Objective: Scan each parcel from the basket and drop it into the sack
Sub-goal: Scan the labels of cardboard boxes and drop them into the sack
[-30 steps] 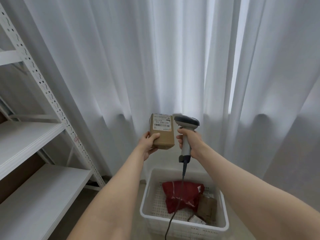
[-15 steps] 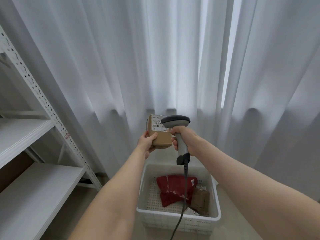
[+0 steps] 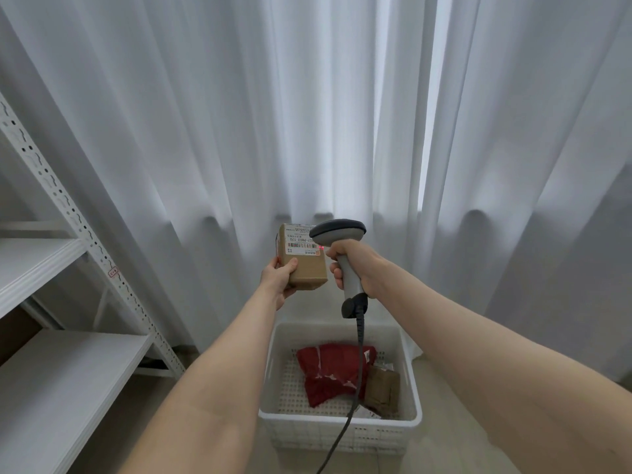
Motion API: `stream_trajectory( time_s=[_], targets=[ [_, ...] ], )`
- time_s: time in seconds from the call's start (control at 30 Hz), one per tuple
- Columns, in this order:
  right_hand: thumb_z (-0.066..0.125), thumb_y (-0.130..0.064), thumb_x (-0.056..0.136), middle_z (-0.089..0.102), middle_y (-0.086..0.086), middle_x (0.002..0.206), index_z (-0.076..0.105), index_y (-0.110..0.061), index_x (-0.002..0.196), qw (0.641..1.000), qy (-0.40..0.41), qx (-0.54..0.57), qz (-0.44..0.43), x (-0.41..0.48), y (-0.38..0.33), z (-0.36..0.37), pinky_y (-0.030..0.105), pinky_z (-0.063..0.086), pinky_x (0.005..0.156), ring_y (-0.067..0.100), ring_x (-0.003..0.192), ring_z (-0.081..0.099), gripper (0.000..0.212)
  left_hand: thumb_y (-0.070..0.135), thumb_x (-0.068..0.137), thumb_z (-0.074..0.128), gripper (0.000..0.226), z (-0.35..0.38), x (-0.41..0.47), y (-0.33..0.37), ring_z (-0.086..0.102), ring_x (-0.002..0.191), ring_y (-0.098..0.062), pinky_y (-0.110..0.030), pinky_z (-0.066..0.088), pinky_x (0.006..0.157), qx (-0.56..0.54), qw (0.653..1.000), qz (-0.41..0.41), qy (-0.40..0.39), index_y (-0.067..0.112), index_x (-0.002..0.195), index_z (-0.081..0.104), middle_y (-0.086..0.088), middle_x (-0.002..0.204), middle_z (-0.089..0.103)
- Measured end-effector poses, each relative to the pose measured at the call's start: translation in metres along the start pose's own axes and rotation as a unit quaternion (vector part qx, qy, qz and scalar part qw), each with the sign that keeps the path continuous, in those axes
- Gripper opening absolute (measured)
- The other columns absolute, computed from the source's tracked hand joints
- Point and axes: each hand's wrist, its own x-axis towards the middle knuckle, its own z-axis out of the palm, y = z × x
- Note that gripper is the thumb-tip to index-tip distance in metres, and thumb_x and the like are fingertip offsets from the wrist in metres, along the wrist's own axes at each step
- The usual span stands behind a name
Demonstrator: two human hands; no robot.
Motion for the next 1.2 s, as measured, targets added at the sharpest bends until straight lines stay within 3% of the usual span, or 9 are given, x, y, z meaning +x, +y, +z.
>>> stream_trajectory(
  time_s=[0.43,0.6,0.7,0.83,1.0,1.13,1.2],
  targets=[
    [0.057,-0.011,0.090,0.056,0.007,0.060,0.054,-0.007,0.086,1.000,0.006,-0.011,-0.005,-0.002,0.001,0.003,0.021,0.046,0.044,0.011,0.042,0.048,0.006,0.022,0.095,0.056,0.047,-0.005,-0.012,0.001,0.056,0.103,-0.026,-0.037,0.053,0.064,-0.006,1.000,-0.005,-0.013,0.018,0.140,0.041,-0.009,0.130,0.055],
    [0.062,-0.009,0.091,0.062,0.012,0.069,0.057,-0.006,0.096,0.995,0.043,0.086,-0.012,0.012,0.025,0.010,0.023,0.050,0.047,0.012,0.046,0.053,0.008,0.043,0.095,0.052,0.044,-0.025,-0.018,-0.001,0.055,0.103,-0.029,-0.047,0.048,0.093,0.001,0.998,-0.053,0.032,0.015,0.129,0.048,-0.009,0.115,0.057],
    [0.063,-0.008,0.091,0.060,0.008,0.073,0.059,-0.007,0.093,0.989,0.070,0.131,-0.010,0.018,0.048,0.017,0.026,0.050,0.056,0.014,0.056,0.055,0.005,0.053,0.094,0.048,0.045,-0.041,-0.030,-0.006,0.057,0.100,-0.027,-0.047,0.048,0.096,-0.012,0.995,-0.090,0.039,0.017,0.120,0.051,-0.009,0.105,0.058],
    [0.071,-0.014,0.088,0.058,0.005,0.086,0.056,-0.009,0.113,0.987,0.099,0.125,-0.003,0.020,0.075,0.033,0.036,0.055,0.071,0.018,0.074,0.057,0.030,0.057,0.093,0.045,0.049,-0.064,-0.058,-0.012,0.062,0.091,-0.027,-0.048,0.054,0.089,-0.035,0.991,-0.122,0.036,0.013,0.116,0.051,-0.014,0.101,0.055],
    [0.077,-0.023,0.082,0.062,0.007,0.099,0.049,-0.012,0.124,0.989,0.078,0.122,0.006,0.006,0.100,0.058,0.047,0.055,0.080,0.026,0.085,0.062,0.052,0.059,0.091,0.047,0.051,-0.096,-0.099,-0.020,0.062,0.105,-0.034,-0.044,0.059,0.071,-0.037,0.989,-0.137,0.031,0.014,0.115,0.053,-0.019,0.119,0.053],
    [0.081,-0.017,0.077,0.069,0.012,0.108,0.055,-0.011,0.122,0.991,0.043,0.130,0.006,-0.027,0.129,0.070,0.053,0.053,0.092,0.032,0.097,0.067,0.052,0.049,0.093,0.050,0.042,-0.117,-0.151,-0.036,0.064,0.096,-0.033,-0.048,0.058,0.069,-0.010,0.989,-0.149,0.017,0.013,0.115,0.055,-0.016,0.107,0.056],
    [0.082,-0.014,0.074,0.068,0.013,0.112,0.055,-0.009,0.126,0.995,0.039,0.093,0.000,-0.049,0.147,0.073,0.052,0.052,0.095,0.033,0.102,0.066,0.059,0.035,0.096,0.049,0.031,-0.124,-0.181,-0.048,0.060,0.095,-0.027,-0.050,0.057,0.076,0.029,0.992,-0.117,0.049,0.016,0.119,0.058,-0.014,0.114,0.059]
  ],
)
